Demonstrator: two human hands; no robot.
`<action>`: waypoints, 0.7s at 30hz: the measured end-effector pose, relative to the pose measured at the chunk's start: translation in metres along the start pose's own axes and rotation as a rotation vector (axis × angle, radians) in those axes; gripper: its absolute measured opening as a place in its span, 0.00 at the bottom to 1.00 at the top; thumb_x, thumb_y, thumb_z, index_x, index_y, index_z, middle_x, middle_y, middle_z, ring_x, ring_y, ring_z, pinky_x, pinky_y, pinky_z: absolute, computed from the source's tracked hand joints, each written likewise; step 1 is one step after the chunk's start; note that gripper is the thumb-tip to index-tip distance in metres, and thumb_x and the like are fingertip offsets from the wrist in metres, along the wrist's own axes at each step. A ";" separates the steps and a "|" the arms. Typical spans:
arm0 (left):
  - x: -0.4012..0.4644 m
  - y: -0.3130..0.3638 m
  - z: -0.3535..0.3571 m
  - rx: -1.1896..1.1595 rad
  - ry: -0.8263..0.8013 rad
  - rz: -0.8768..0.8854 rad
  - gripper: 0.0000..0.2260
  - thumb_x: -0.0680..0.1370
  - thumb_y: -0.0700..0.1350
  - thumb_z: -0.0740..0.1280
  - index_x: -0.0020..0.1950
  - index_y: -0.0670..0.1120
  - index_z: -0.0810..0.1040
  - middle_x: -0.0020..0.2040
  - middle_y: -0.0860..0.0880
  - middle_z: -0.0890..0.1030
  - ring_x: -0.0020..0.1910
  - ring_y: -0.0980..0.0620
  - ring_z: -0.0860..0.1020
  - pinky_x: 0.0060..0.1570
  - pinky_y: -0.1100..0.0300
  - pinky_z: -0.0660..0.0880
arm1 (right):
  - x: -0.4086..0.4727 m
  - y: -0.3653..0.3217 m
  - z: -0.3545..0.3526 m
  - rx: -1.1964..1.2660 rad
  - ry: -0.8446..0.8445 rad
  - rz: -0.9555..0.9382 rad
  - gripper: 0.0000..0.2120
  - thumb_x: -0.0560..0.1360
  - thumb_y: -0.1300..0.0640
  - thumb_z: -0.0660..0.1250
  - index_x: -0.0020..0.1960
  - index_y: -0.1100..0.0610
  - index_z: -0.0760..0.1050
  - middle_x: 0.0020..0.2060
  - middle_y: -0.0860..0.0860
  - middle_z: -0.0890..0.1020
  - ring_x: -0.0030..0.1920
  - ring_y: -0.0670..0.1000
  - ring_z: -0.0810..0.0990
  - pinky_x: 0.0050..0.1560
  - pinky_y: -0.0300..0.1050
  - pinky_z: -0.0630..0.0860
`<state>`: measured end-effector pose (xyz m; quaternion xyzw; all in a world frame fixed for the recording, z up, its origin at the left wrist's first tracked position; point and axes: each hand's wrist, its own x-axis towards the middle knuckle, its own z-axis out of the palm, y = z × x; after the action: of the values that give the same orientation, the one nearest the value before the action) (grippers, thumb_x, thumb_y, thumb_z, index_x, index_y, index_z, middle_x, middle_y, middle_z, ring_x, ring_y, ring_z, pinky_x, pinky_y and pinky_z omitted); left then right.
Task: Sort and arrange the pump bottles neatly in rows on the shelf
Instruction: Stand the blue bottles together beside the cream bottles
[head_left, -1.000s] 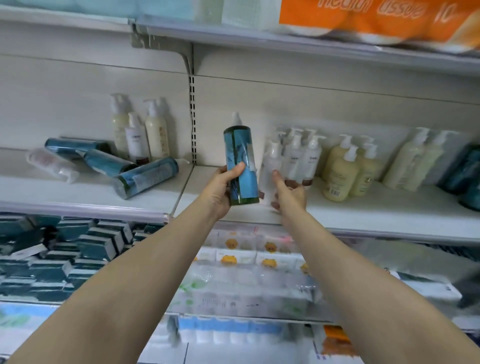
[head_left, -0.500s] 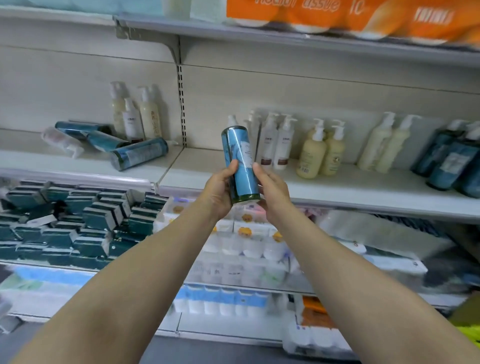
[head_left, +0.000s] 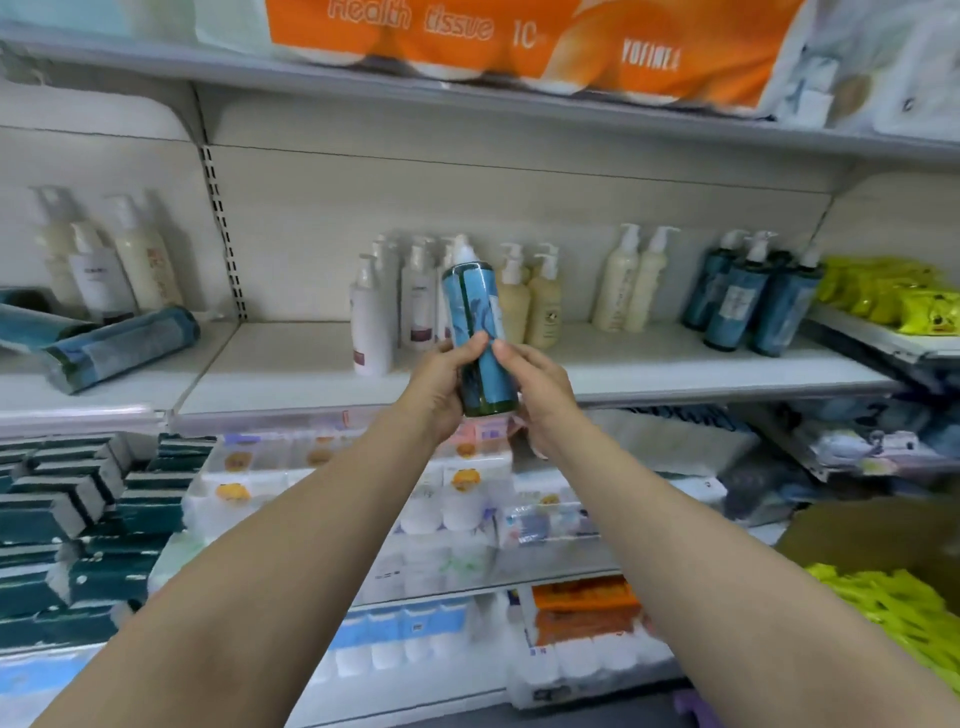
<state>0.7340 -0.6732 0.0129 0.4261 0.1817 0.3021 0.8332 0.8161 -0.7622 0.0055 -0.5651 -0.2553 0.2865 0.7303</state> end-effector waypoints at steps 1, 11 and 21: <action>0.008 -0.003 0.008 0.004 -0.025 -0.010 0.15 0.79 0.40 0.69 0.65 0.37 0.77 0.48 0.44 0.84 0.43 0.50 0.85 0.40 0.56 0.82 | 0.002 -0.004 -0.008 -0.001 0.019 -0.005 0.12 0.77 0.54 0.73 0.59 0.56 0.83 0.51 0.53 0.87 0.48 0.48 0.86 0.52 0.49 0.82; 0.069 -0.021 0.073 0.022 -0.227 -0.074 0.12 0.81 0.37 0.63 0.64 0.37 0.76 0.47 0.45 0.84 0.41 0.52 0.83 0.36 0.62 0.80 | 0.039 -0.036 -0.068 0.042 0.270 -0.021 0.12 0.83 0.51 0.63 0.61 0.55 0.80 0.51 0.54 0.86 0.48 0.50 0.85 0.49 0.47 0.82; 0.102 -0.047 0.099 0.064 -0.225 -0.096 0.19 0.77 0.30 0.67 0.68 0.36 0.72 0.49 0.43 0.83 0.40 0.51 0.83 0.38 0.60 0.81 | 0.061 -0.032 -0.108 0.102 0.342 -0.010 0.14 0.84 0.51 0.58 0.61 0.53 0.80 0.51 0.53 0.87 0.52 0.53 0.85 0.49 0.49 0.81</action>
<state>0.8825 -0.6867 0.0265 0.4744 0.1169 0.2062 0.8478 0.9385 -0.7986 0.0152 -0.5665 -0.1152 0.1953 0.7923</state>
